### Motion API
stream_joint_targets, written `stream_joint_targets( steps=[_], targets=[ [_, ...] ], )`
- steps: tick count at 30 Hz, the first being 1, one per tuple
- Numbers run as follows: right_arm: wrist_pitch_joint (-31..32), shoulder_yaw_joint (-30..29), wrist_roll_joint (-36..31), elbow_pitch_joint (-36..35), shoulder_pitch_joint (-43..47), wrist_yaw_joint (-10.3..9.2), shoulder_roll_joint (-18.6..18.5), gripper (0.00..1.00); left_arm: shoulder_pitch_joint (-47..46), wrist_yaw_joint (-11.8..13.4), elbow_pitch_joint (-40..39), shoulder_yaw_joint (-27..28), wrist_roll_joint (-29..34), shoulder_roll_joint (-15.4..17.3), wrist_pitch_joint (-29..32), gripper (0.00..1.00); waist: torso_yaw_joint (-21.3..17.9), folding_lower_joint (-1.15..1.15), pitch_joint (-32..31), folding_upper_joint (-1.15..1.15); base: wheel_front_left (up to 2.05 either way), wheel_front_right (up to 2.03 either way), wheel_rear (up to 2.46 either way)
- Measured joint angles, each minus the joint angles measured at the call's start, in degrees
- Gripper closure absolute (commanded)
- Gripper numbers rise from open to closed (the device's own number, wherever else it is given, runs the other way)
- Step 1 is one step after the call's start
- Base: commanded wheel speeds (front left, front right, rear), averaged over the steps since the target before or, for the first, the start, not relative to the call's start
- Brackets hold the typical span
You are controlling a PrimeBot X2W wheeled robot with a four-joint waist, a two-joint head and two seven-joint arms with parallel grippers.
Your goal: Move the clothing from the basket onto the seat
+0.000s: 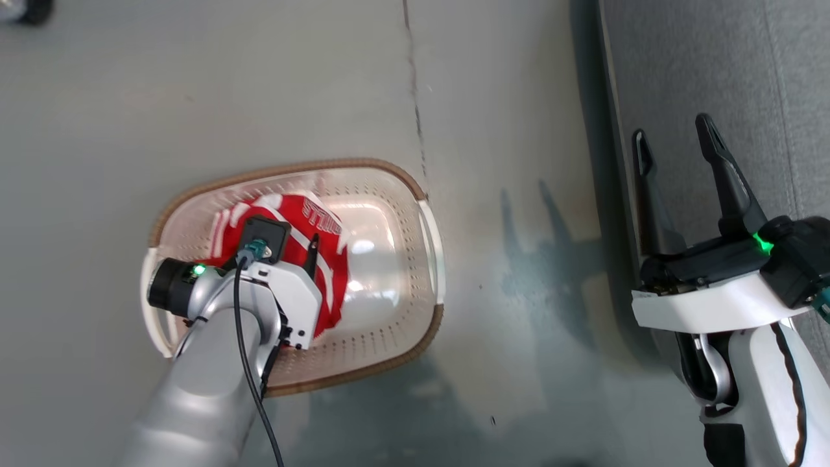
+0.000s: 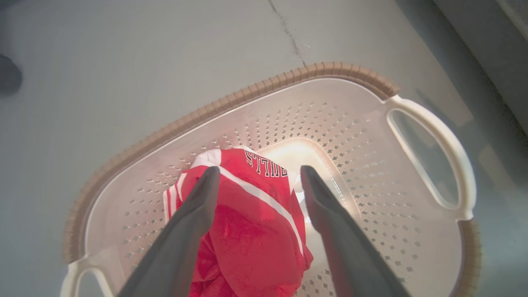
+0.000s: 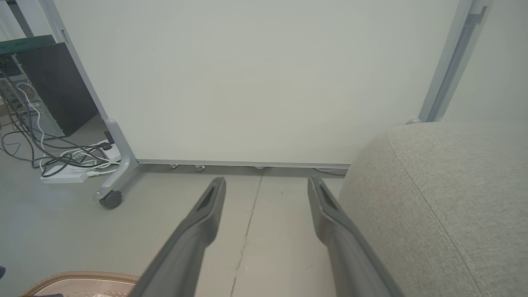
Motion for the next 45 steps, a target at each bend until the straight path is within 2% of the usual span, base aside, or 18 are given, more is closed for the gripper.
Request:
stream_joint_targets(
  steps=[5,9,12,19,20,21,22,27,33,40,45],
  targets=[
    [0.0,1.3,0.0,-1.2,-1.4,0.01,0.6,0.0,-3.5,-0.2,6.2,0.6,-0.6,0.8,2.8,0.0,-2.0,0.0,4.2,0.0,0.0,0.0,0.0],
    [0.0,2.0,0.1,-2.3,-1.8,0.01,1.2,0.0,-6.1,0.1,10.3,2.0,-2.2,3.1,4.4,0.0,-4.2,0.0,7.7,0.0,0.0,0.0,0.0],
    [0.0,2.9,0.1,-2.7,-2.4,0.01,1.7,0.0,-7.5,1.0,11.9,2.9,-2.8,4.8,5.0,0.0,-6.0,0.0,9.7,0.0,0.0,0.0,0.0],
    [0.0,3.5,0.7,-3.4,-2.9,0.01,2.2,0.0,-10.9,1.0,13.5,4.4,-4.7,7.7,5.4,0.0,-8.8,0.0,13.4,0.0,0.0,0.0,0.0],
    [0.0,3.6,0.7,-3.4,-3.0,0.01,2.3,0.0,-11.3,1.1,13.7,4.5,-4.7,7.9,5.4,0.26,-9.1,0.0,13.7,0.0,0.0,0.0,0.0],
    [0.0,3.6,0.7,-3.4,-3.0,0.01,2.3,0.0,-11.6,1.4,13.9,4.6,-4.9,8.1,5.4,0.82,-9.3,0.0,13.9,0.0,0.0,0.0,0.0],
    [0.0,3.7,0.7,-3.4,-3.1,0.01,2.3,0.0,-11.8,1.4,14.0,4.5,-5.0,8.3,5.4,1.0,-9.5,0.0,14.1,0.0,0.0,0.0,0.0],
    [0.0,4.1,0.7,-3.1,-3.4,0.01,2.5,0.0,-11.8,1.8,14.4,3.5,-4.6,8.5,4.4,1.0,-9.2,0.0,13.4,0.0,0.0,0.0,0.0],
    [0.0,5.0,0.5,-2.6,-3.3,0.01,2.6,0.0,-9.9,1.3,14.5,1.9,-4.0,7.6,-0.4,1.0,-8.1,0.0,10.5,0.0,0.0,0.0,0.0],
    [0.0,6.4,-0.6,-1.2,-1.4,0.01,2.2,0.0,-6.6,0.4,13.2,1.3,-4.2,6.3,-6.4,1.0,-6.1,0.0,5.1,0.0,0.0,0.0,0.0],
    [0.0,6.4,-1.0,0.6,0.6,0.01,1.4,0.0,-3.8,-0.3,9.4,1.5,-4.9,5.3,-7.9,1.0,-4.3,0.0,0.2,0.0,0.0,0.0,0.0]
  ],
)
